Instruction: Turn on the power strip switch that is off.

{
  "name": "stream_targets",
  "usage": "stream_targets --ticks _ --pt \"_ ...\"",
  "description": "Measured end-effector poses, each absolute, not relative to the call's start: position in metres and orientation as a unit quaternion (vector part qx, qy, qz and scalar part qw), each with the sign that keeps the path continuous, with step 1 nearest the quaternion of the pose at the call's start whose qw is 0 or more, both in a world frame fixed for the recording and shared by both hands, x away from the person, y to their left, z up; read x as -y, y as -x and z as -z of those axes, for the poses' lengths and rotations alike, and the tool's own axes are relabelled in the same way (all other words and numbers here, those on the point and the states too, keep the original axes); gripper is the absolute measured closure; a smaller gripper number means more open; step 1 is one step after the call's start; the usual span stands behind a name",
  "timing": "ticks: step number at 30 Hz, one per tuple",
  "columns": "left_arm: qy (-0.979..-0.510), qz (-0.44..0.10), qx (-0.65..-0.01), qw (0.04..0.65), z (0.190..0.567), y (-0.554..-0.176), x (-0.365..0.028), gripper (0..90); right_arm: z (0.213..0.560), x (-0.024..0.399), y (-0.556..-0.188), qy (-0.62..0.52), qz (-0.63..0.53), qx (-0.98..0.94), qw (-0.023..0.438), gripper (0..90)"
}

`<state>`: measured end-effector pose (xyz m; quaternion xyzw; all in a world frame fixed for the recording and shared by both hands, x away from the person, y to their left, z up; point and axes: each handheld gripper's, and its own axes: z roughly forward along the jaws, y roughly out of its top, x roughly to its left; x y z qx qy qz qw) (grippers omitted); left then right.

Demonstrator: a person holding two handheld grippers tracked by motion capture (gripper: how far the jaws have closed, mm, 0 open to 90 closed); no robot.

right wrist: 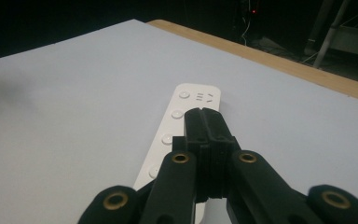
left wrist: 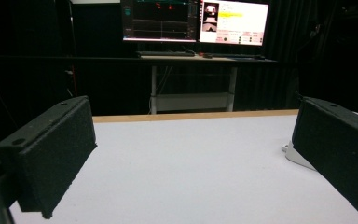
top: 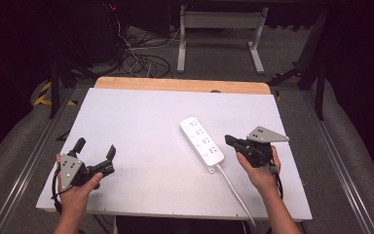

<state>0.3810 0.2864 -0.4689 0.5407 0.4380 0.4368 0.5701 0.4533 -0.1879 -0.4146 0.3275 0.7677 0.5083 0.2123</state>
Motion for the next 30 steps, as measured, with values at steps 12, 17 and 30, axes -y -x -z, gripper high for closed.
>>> stream_targets --ticks 12,17,30 --pt "-0.534 -0.444 -0.443 0.567 0.469 -0.376 -0.292 0.0 0.429 0.163 -0.462 -0.305 -0.484 -0.799 0.187 90.0" --pt "-0.532 -0.445 -0.447 0.566 0.469 -0.373 -0.294 0.0 0.433 0.158 -0.466 -0.301 -0.475 -0.808 0.178 90.0" --pt "-0.527 -0.453 -0.452 0.559 0.470 -0.364 -0.301 0.0 0.446 0.140 -0.476 -0.292 -0.443 -0.833 0.158 90.0"
